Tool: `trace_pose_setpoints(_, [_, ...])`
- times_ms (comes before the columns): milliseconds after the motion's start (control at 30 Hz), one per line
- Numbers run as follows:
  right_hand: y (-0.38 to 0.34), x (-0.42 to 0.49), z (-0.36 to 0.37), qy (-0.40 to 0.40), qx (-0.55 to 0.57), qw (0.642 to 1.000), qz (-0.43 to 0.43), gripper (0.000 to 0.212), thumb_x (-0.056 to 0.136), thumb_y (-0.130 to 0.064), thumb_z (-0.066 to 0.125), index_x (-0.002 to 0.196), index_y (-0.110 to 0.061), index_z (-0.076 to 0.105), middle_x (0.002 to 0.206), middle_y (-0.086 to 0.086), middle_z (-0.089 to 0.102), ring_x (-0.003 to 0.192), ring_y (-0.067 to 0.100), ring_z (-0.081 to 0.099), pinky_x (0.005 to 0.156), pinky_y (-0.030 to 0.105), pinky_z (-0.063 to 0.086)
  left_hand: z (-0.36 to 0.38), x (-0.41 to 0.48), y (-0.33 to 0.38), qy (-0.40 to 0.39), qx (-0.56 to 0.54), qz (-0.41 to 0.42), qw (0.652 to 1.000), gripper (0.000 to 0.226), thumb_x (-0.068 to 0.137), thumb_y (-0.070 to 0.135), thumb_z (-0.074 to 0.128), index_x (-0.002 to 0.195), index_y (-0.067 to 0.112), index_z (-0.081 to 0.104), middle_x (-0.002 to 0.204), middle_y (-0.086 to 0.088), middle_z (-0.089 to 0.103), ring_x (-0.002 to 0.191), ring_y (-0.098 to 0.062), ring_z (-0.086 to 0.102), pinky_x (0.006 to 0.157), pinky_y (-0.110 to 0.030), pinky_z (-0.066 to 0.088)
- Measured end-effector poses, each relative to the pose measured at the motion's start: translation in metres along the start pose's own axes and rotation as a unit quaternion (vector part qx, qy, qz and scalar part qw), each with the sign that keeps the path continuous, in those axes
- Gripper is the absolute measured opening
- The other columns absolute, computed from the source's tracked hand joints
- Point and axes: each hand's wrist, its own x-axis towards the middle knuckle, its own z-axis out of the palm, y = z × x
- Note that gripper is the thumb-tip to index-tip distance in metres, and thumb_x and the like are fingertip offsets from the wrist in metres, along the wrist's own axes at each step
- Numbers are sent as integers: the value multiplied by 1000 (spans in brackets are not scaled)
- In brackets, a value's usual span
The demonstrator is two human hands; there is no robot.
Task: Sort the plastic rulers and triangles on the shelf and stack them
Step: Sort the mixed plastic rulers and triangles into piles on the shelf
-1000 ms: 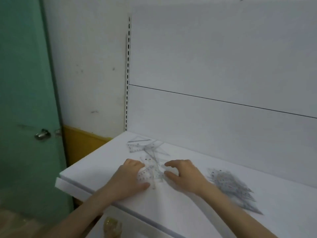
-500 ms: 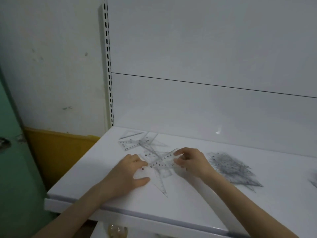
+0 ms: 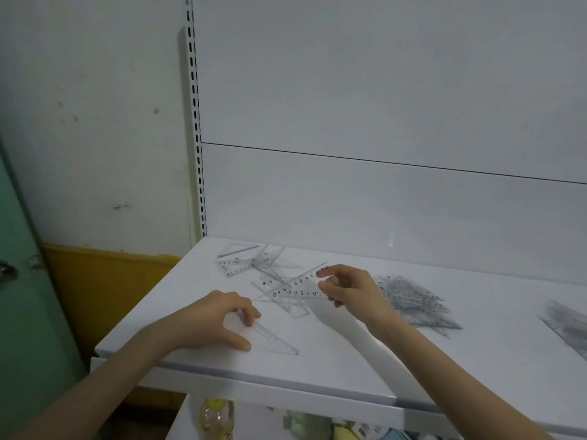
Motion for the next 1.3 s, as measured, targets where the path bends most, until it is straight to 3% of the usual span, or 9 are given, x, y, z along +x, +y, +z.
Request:
trace_pose_setpoints(367, [-6,-14,-14,6,25,1000,9,10,88,-5,65,93,-12,68,66,2,49,56,9,52,57,22,43,-12,9,6,-43,20,-22,999,30,78,41,72,104,40,59,102,19,56,97,0,49,81,-12,39])
trace_pose_setpoints(533, [-3,-15,-14,10,29,999,26,10,87,-6,66,92,-14,69,63,-1,49,59,12,52,59,23,43,-4,-3,3,-19,-11,9,1000,26,78,46,70,101,41,59,113,24,49,108,4,44,92,-9,35])
trace_pose_setpoints(733, [-1,-15,8,-12,42,999,28,9,87,-7,66,96,-11,69,61,-4,51,59,11,52,59,23,44,13,-32,1,-45,30,43,998,86,49,82,54,128,50,41,131,42,20,120,24,14,96,0,16])
trace_pose_setpoints(867, [-5,-20,20,-29,54,998,25,13,86,-6,68,98,-9,69,64,-1,57,58,9,55,57,20,45,13,-47,-2,-17,49,66,996,69,48,93,40,109,61,44,133,36,33,126,12,27,107,-11,23])
trace_pose_setpoints(1000, [-9,-23,21,-28,76,996,33,17,85,-2,67,101,-5,68,72,4,66,60,12,59,56,21,48,4,-56,1,-4,110,78,991,38,79,57,63,115,51,53,122,37,42,119,11,38,104,-12,29])
trace_pose_setpoints(1100, [-6,-26,18,-19,94,994,43,22,89,3,60,110,-1,62,79,11,68,58,18,59,58,24,52,3,-59,1,48,93,75,992,34,74,74,47,98,55,58,100,41,58,107,12,48,91,-9,36])
trace_pose_setpoints(1167, [-2,-30,15,1,93,994,49,29,91,2,57,119,-4,56,86,13,68,59,19,60,58,26,53,4,-54,0,107,100,68,987,8,88,54,51,85,49,57,87,32,63,91,9,55,77,-8,39])
trace_pose_setpoints(1233, [-1,-34,7,28,91,994,58,34,92,2,53,124,-9,50,95,11,64,59,17,61,55,26,53,0,-39,3,163,71,78,981,15,95,34,51,81,38,56,74,21,64,72,1,60,64,-14,42])
trace_pose_setpoints(1300, [-2,-40,-9,55,85,993,65,35,92,7,45,123,-10,49,98,6,60,60,14,60,53,24,52,-5,-21,12,184,50,97,977,21,95,42,43,81,30,52,71,15,65,61,-1,60,60,-18,43])
